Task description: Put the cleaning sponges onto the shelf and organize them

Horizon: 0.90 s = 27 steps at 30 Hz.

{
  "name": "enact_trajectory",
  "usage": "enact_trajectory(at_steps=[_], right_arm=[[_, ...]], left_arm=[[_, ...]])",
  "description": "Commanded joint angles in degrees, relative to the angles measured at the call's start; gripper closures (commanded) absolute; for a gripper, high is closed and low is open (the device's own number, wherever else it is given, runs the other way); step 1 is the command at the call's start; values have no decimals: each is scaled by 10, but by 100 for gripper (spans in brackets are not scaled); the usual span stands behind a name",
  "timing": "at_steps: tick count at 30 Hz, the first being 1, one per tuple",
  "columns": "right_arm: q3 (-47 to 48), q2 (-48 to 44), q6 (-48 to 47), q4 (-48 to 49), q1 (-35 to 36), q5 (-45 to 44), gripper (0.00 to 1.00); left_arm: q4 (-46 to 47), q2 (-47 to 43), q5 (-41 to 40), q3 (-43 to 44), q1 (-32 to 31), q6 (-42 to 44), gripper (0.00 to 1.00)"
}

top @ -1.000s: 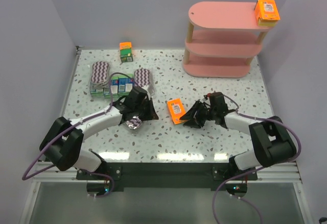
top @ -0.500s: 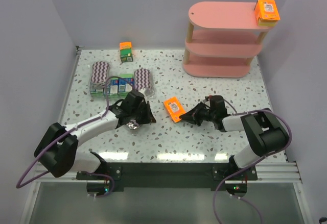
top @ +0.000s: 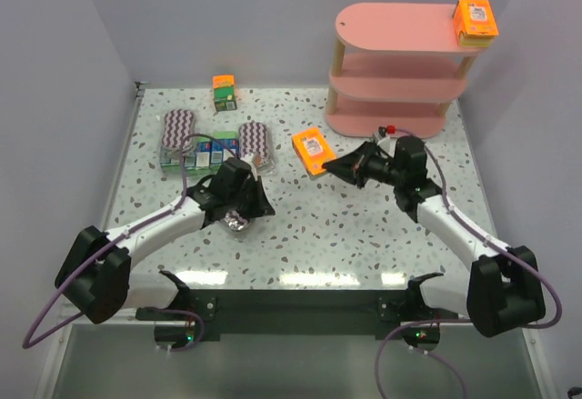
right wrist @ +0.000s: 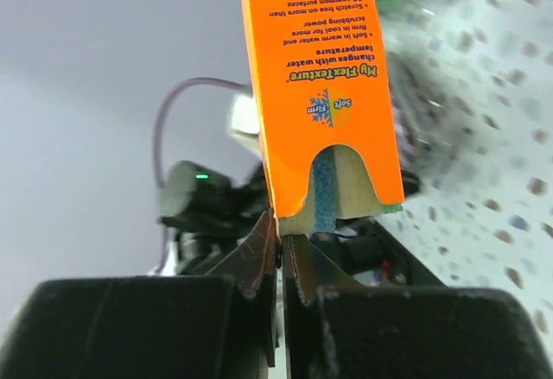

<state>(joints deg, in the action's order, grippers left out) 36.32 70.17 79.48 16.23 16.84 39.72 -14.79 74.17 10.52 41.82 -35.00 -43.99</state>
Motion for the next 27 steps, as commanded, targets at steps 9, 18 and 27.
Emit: enact_trajectory(at_steps=[9, 18, 27], right_arm=[[438, 73, -1, -160, -167, 48, 100], [625, 229, 22, -175, -261, 12, 100], [665, 273, 36, -204, -311, -8, 100]], left_arm=[[-16, -15, 1, 68, 12, 7, 98], [-35, -51, -6, 73, 15, 7, 97], [-36, -79, -12, 50, 20, -2, 96]])
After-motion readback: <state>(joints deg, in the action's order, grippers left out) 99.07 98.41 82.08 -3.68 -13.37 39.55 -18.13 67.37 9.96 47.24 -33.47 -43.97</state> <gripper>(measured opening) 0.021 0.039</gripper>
